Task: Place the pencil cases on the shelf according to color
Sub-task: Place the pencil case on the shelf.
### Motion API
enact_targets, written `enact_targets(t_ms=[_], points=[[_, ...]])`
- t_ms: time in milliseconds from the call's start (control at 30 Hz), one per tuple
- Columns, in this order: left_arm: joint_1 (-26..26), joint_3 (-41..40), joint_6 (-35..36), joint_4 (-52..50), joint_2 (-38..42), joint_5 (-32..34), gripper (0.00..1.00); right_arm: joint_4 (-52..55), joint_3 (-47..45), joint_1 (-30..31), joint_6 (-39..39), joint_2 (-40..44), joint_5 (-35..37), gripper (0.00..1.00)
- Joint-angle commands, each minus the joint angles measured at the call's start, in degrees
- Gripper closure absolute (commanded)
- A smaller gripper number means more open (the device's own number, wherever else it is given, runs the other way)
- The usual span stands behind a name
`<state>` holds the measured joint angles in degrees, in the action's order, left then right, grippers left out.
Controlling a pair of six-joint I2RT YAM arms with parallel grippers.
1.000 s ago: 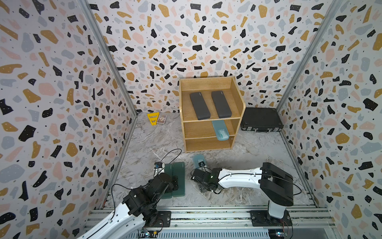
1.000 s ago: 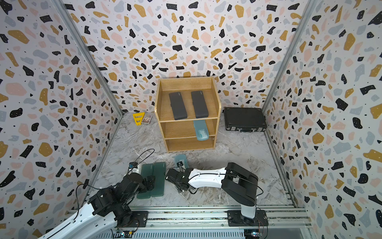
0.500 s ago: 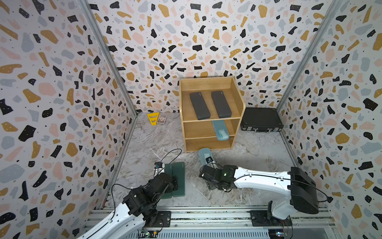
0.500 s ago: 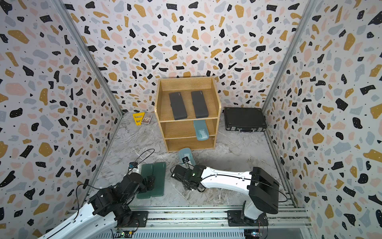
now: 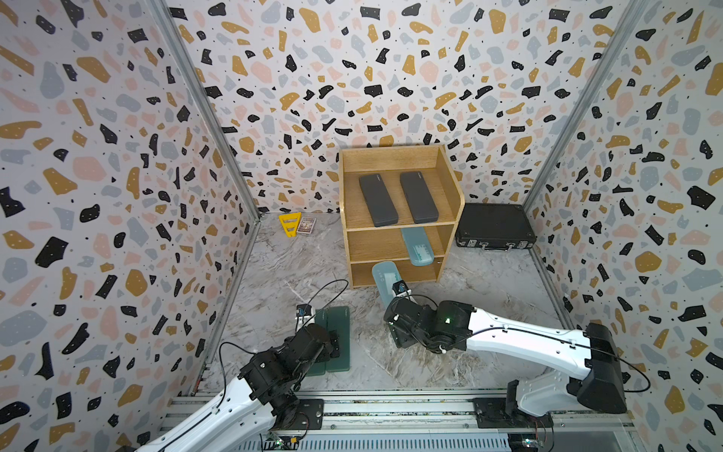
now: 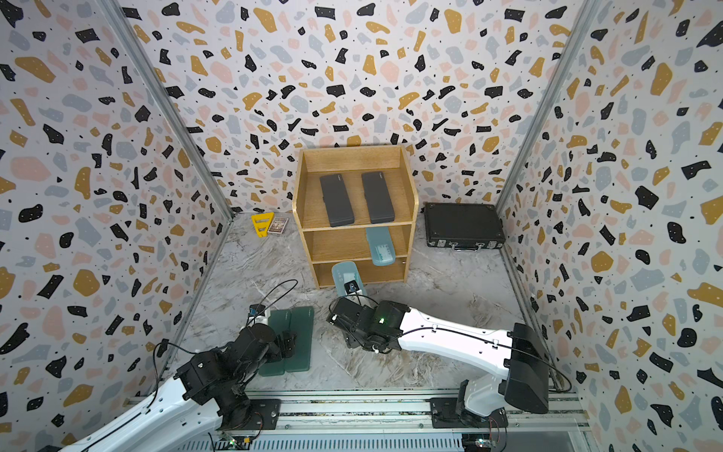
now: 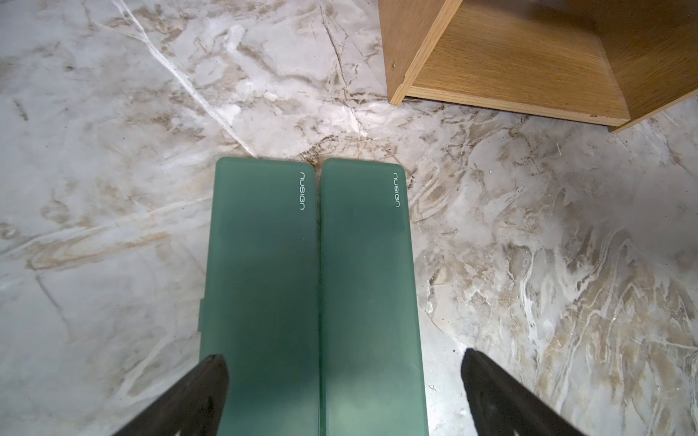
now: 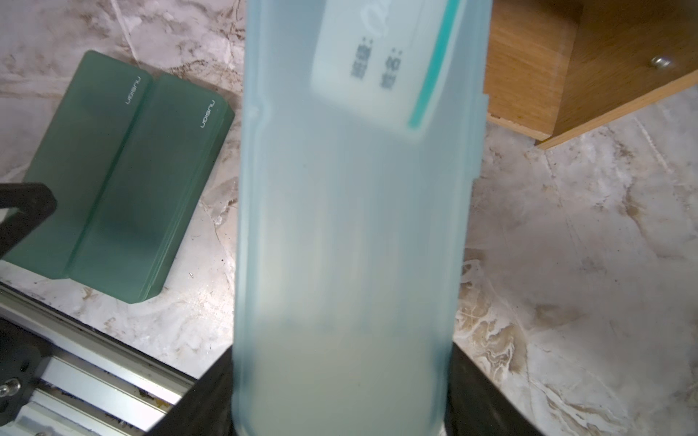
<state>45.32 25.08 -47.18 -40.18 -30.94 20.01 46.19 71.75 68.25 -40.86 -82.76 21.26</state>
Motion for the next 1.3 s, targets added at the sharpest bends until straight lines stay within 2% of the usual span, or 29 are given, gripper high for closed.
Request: enact_targets(t_ms=[0, 467, 900, 1200, 1267], points=[[-0.4, 1.0, 0.8, 2.5, 0.0, 0.2, 0.0, 1.4, 3.9, -2.1, 3.0, -0.1, 0.3, 0.55], [-1.0, 2.3, 2.4, 5.2, -3.2, -0.3, 0.0, 0.1, 19.2, -12.3, 10.2, -12.9, -2.9, 0.55], [-2.8, 2.0, 3.9, 12.0, -9.1, -3.4, 0.0, -0.1, 29.8, -15.4, 12.0, -23.6, -5.2, 0.51], [-4.1, 2.3, 4.6, 16.4, -13.1, -6.4, 0.0, -0.1, 34.9, -16.8, 13.1, -26.8, -5.9, 0.46], [-4.2, 2.8, 4.6, 16.8, -13.5, -7.0, 0.0, 0.4, 36.4, -17.2, 13.4, -27.5, -6.0, 0.41]])
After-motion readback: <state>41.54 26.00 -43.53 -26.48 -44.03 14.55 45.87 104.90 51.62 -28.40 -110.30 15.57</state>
